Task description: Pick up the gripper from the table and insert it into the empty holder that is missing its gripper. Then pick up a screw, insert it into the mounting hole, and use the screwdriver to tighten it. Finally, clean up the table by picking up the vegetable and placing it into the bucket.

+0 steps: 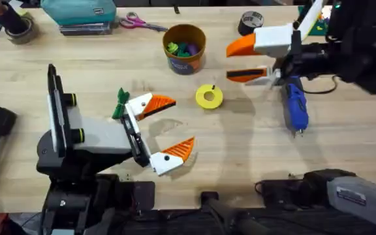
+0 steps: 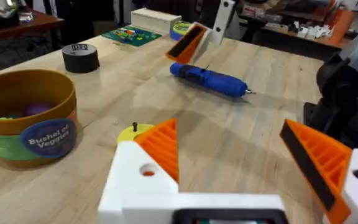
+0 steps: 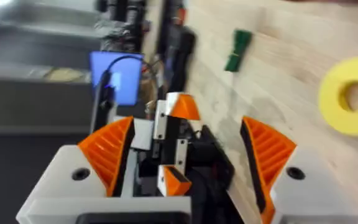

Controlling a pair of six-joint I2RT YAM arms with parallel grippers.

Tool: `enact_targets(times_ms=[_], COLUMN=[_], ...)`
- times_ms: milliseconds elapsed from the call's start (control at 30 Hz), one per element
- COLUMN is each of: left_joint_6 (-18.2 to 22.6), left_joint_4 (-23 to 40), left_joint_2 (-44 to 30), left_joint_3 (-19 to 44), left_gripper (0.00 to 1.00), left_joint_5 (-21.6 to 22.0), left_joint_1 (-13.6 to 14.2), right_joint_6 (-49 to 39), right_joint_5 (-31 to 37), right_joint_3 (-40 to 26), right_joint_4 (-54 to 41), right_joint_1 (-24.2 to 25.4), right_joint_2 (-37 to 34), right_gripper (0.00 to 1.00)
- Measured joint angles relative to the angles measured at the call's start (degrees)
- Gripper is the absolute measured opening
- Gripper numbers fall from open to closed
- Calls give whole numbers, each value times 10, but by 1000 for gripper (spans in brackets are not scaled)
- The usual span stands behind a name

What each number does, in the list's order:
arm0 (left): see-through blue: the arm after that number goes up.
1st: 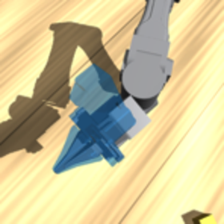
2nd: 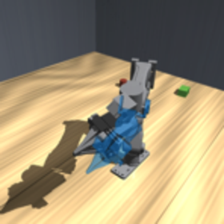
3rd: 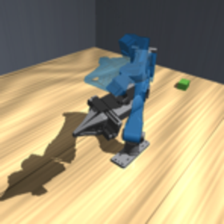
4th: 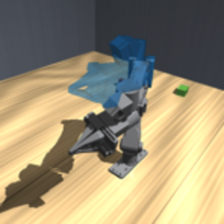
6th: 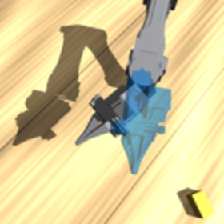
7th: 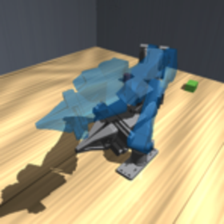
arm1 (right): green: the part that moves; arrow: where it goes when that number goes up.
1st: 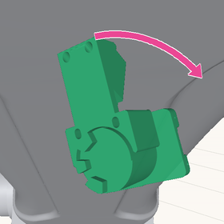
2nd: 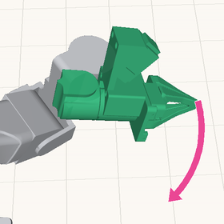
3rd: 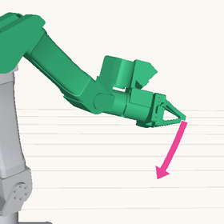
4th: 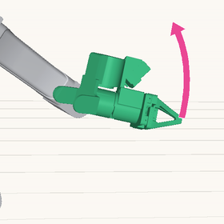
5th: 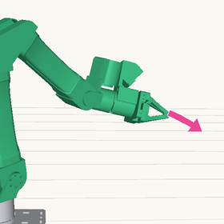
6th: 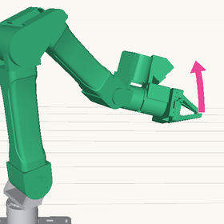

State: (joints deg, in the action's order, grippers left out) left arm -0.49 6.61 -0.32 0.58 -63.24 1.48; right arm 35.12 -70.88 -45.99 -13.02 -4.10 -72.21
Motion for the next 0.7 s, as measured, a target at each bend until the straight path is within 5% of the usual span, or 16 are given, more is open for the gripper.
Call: enact_targets(times_ms=[200,367,400,700], left_joint_6=[0,0,0,0], left_joint_4=[0,0,0,0], left_joint_2=[0,0,0,0], left_joint_3=[0,0,0,0], left_gripper=[986,986,985,985], left_joint_5=[0,0,0,0], left_joint_1=[0,0,0,0], right_joint_6=[-173,-275,-315,-356], right_joint_5=[137,275,350,564], right_joint_3=[-108,-231,-295,-374], right_joint_4=[-296,-438,-504,-589], right_joint_1=[0,-4,-9,-85], right_joint_2=[5,5,6,15], right_gripper=[996,996,996,996])
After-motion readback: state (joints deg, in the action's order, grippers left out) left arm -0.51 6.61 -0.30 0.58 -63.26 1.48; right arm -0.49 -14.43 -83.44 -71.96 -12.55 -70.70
